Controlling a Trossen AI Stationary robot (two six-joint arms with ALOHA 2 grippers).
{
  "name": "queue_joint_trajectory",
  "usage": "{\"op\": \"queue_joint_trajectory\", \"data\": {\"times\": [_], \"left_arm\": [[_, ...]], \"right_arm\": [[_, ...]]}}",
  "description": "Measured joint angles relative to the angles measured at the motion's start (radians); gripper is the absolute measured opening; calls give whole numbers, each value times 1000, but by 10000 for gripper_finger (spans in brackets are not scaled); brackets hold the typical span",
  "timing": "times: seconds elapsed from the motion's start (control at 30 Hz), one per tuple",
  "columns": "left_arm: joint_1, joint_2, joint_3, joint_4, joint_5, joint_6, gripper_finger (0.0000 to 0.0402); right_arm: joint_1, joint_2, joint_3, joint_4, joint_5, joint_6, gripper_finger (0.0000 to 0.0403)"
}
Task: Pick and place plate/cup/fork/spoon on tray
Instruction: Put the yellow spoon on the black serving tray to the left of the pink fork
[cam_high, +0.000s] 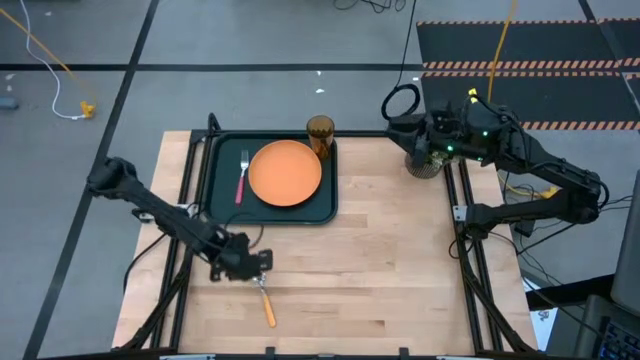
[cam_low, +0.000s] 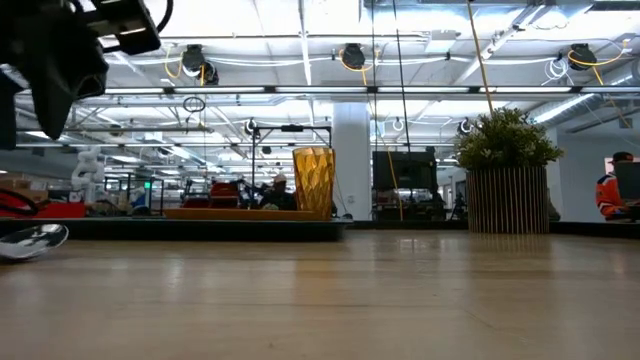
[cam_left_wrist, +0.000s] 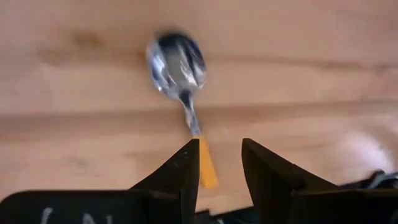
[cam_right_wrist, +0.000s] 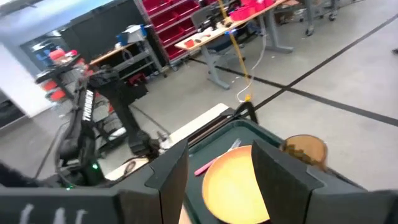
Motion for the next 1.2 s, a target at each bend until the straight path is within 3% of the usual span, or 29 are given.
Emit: {"op": "queue_joint_trajectory", "data": {"times": [0.23, 0.53, 0.7, 0.9, 1.2], "left_arm": [[-51, 160, 1, 215, 1, -59, 138], [-47, 282, 17, 262, 54, -84, 251], [-50, 326, 18, 253, 90, -104, 284], [-48, 359, 22, 257, 99, -107, 265], [-50, 362, 21, 214, 91, -88, 164]], "right_arm": [[0, -5, 0, -3, -29, 0, 171], [1, -19, 0, -7, -56, 25, 171], [1, -30, 0, -24, -74, 30, 171], [1, -32, 0, -22, -78, 28, 171], [1, -32, 0, -22, -78, 8, 171]]}}
